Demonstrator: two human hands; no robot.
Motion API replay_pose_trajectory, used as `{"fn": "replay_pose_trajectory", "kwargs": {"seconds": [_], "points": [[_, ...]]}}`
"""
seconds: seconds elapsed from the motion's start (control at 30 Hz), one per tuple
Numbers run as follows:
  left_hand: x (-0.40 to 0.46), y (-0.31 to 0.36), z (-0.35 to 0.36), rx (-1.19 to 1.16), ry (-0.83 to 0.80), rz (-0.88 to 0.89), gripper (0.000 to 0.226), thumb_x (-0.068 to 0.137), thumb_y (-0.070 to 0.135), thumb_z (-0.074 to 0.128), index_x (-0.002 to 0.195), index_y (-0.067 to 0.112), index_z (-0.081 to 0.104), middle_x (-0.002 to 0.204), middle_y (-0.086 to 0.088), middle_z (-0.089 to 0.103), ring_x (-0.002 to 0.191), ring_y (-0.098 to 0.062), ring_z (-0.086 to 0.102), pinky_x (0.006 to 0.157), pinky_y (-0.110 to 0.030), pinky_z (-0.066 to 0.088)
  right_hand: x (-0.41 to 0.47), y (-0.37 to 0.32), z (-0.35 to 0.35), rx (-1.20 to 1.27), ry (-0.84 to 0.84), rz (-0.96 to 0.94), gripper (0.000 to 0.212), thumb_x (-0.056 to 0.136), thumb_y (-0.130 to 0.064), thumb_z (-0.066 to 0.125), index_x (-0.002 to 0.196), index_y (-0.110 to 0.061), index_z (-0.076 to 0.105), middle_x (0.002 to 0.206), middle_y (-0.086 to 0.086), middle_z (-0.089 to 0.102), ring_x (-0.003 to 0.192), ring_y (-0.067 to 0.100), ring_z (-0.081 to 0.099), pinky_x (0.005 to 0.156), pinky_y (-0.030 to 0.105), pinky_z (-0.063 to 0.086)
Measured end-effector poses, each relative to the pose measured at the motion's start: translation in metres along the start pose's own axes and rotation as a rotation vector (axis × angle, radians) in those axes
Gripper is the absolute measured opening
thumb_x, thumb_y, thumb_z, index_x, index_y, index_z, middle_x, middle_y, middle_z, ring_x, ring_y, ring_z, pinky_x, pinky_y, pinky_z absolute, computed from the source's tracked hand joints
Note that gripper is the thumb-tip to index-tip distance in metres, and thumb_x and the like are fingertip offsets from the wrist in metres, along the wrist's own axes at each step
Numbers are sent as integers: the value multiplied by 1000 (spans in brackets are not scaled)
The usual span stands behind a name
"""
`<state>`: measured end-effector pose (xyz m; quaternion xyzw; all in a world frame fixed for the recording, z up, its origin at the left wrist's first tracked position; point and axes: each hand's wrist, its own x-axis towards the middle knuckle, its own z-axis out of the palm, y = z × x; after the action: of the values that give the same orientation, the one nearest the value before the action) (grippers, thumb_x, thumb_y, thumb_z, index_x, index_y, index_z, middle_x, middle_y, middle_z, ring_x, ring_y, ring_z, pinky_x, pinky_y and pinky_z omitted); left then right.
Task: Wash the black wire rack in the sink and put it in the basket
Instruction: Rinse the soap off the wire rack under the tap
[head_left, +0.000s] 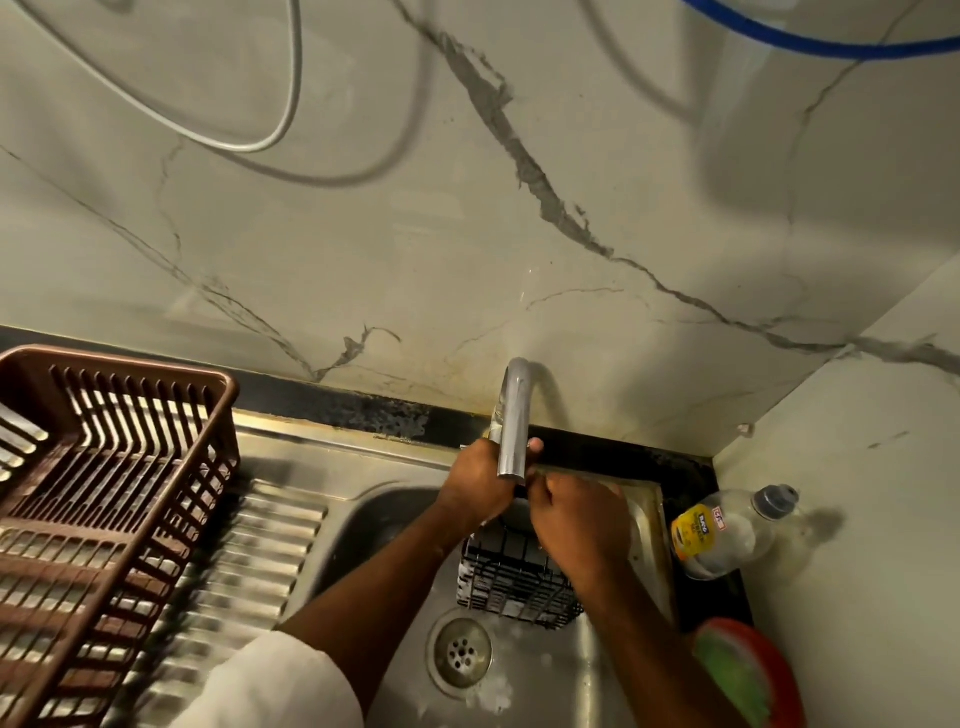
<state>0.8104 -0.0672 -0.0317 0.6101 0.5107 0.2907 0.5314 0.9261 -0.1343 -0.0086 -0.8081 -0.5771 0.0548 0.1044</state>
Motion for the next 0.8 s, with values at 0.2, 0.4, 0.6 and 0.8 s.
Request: {"fn": "replay_pose_trajectory", "kwargs": {"seconds": [0.2, 0.4, 0.6, 0.8], "points": [[10, -11, 4, -109, -47, -59, 34, 87, 51, 66, 98, 18, 65, 81, -2, 67, 76, -20, 67, 69, -40, 61, 3, 3, -1, 11, -96, 57, 53, 102, -57, 35, 88, -21, 71, 81, -3, 67, 68, 17, 49, 65, 30, 36], [-4, -23, -9, -242, -136, -193, 24, 108, 27, 46, 95, 14, 61, 79, -5, 61, 71, -16, 58, 69, -31, 49, 8, 21, 12, 318, -121, 224, 68, 98, -68, 35, 58, -17, 56, 58, -4, 55, 58, 13, 53, 57, 29, 34], [4, -19, -11, -238, -152, -246, 19, 106, 28, 51, 113, 13, 60, 95, -7, 62, 82, -18, 59, 77, -33, 50, 1, 26, 19, 558, -57, 309, 69, 95, -70, 40, 51, -17, 48, 49, -4, 47, 52, 18, 48, 59, 31, 35], [6, 7, -4, -126, -281, 34, 29, 104, 32, 58, 112, 4, 64, 73, 13, 57, 62, 4, 57, 61, -16, 46, 5, 27, 18, 547, -84, 350, 68, 97, -68, 38, 49, -21, 48, 50, -5, 47, 57, 19, 50, 61, 32, 36]]}}
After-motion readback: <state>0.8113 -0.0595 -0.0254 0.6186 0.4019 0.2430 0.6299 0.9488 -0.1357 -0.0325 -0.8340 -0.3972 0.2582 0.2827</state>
